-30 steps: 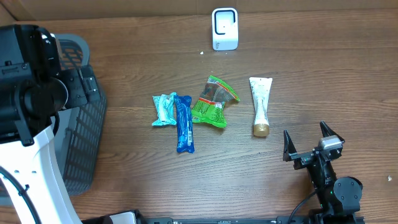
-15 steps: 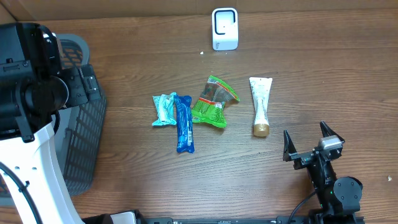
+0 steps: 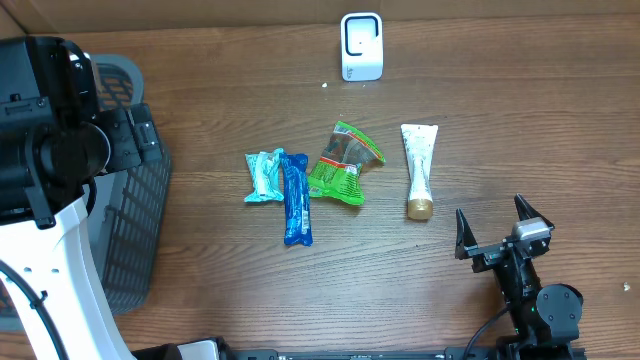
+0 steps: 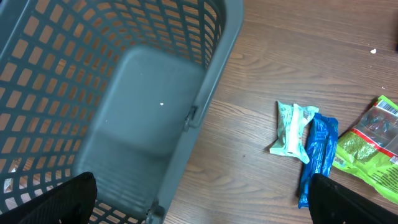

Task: Scan the item barcode
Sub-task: 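Raise the left gripper back over the basket and hold, then move the right gripper left toward the white Pantene tube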

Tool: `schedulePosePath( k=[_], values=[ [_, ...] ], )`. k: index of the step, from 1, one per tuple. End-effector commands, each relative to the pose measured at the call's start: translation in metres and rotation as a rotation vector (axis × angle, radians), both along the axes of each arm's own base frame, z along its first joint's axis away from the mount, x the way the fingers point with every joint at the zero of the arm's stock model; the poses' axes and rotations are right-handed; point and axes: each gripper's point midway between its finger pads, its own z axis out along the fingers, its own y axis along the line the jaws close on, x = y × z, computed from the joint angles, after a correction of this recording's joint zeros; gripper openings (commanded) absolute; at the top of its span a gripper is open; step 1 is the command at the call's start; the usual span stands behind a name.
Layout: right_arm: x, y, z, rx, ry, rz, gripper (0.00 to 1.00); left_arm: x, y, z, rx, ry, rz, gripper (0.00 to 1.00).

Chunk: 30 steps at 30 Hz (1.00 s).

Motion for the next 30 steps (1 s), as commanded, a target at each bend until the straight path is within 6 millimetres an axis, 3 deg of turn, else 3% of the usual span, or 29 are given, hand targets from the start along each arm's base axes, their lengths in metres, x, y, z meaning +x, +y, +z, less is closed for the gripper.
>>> schedulePosePath(
  k=[1, 15, 19, 26, 30],
  values=[
    [0.0, -0.001, -0.001, 0.0, -0.005, -0.002, 1.0, 0.001, 0.002, 0.005, 0.022, -0.007, -0.016, 1.0],
    [0.0, -0.001, -0.001, -0.001, -0.006, -0.003, 1.0, 0.001, 0.002, 0.005, 0.022, -0.007, -0.016, 1.0],
    [0.003, -0.021, -0.001, -0.002, -0.007, -0.122, 1.0, 0.001, 0.002, 0.005, 0.022, -0.007, -0.016, 1.0],
    [0.002, -0.011, 0.011, 0.045, -0.043, -0.061, 1.0, 0.001, 0.002, 0.005, 0.022, -0.007, -0.016, 1.0],
    [-0.003, -0.005, 0.032, 0.1, -0.053, -0.022, 1.0, 0.001, 0.002, 0.005, 0.022, -0.007, -0.016, 1.0]
  ],
)
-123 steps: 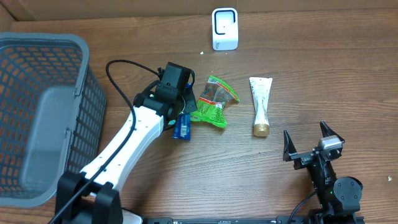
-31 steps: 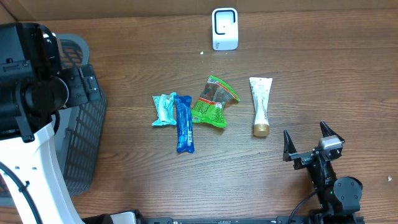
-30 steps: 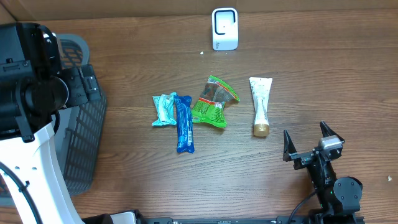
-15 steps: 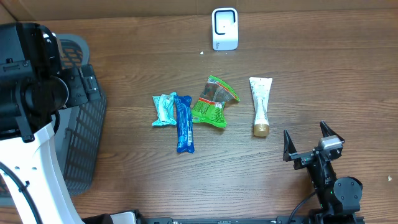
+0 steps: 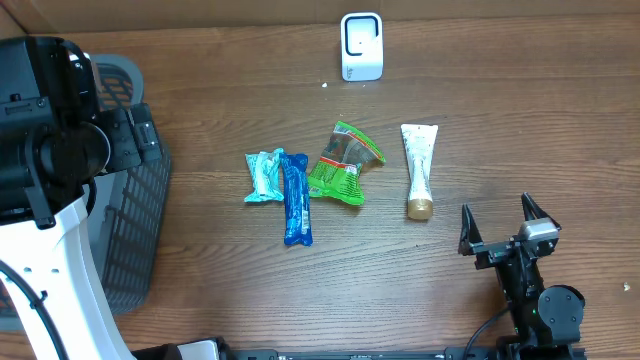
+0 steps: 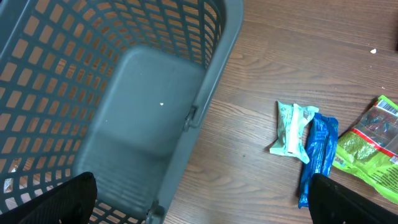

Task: Scan the item barcode
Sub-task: 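Move the right gripper left toward the white Pantene tube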

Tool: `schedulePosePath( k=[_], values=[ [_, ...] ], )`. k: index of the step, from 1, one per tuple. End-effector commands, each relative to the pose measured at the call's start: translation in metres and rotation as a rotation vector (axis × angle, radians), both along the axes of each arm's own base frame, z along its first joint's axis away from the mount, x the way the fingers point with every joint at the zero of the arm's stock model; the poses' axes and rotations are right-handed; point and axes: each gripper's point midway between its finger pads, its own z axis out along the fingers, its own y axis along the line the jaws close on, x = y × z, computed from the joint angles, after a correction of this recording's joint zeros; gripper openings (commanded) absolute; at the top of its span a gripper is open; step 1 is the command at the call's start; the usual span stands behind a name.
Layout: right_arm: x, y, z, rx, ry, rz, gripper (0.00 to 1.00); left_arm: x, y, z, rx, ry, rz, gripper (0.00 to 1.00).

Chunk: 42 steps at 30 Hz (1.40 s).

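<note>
A white barcode scanner (image 5: 361, 46) stands at the back of the table. Mid-table lie a teal packet (image 5: 264, 176), a blue packet (image 5: 296, 198), a green bag (image 5: 345, 163) and a white tube with a gold cap (image 5: 419, 168). My right gripper (image 5: 497, 210) is open near the front right, just right of the tube's cap, holding nothing. My left gripper (image 6: 202, 199) is open wide above the basket's edge, its dark fingers (image 6: 62, 199) at the frame's sides. The left wrist view also shows the teal packet (image 6: 292, 127), blue packet (image 6: 317, 155) and green bag (image 6: 370, 146).
A grey mesh basket (image 5: 130, 230) sits at the left edge under my left arm; its rim (image 6: 217, 74) runs through the left wrist view. Bare wooden tabletop (image 5: 520, 110) lies between the items and the scanner.
My right gripper has shifted slightly to the right and toward the front edge, still open. The left arm and all the items are where they were.
</note>
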Motion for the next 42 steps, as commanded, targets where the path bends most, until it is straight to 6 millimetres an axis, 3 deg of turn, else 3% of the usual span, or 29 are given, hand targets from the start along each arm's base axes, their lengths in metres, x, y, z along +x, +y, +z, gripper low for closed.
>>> schedulePosePath(
  k=[1, 9, 22, 30, 35, 42],
  values=[
    [-0.005, 0.003, 0.029, 0.066, -0.031, 0.023, 1.0, 0.001, 0.002, 0.005, 0.022, -0.007, -0.016, 1.0],
    [-0.005, 0.004, 0.077, 0.067, -0.039, 0.029, 1.0, 0.001, 0.002, 0.005, 0.022, -0.007, -0.016, 1.0],
    [0.014, 0.017, 0.11, 0.061, 0.081, 0.098, 1.0, 0.001, 0.002, 0.005, 0.022, -0.007, -0.016, 1.0],
    [0.015, 0.02, 0.105, 0.06, 0.113, 0.113, 1.0, 0.001, 0.002, 0.005, 0.022, -0.007, -0.016, 1.0],
    [0.014, 0.034, 0.097, 0.064, 0.158, 0.193, 1.0, 0.001, 0.002, 0.005, 0.022, -0.007, -0.016, 1.0],
    [0.039, 0.045, 0.106, 0.085, 0.359, 0.244, 1.0, 0.001, 0.002, 0.005, 0.022, -0.007, -0.016, 1.0]
  ],
)
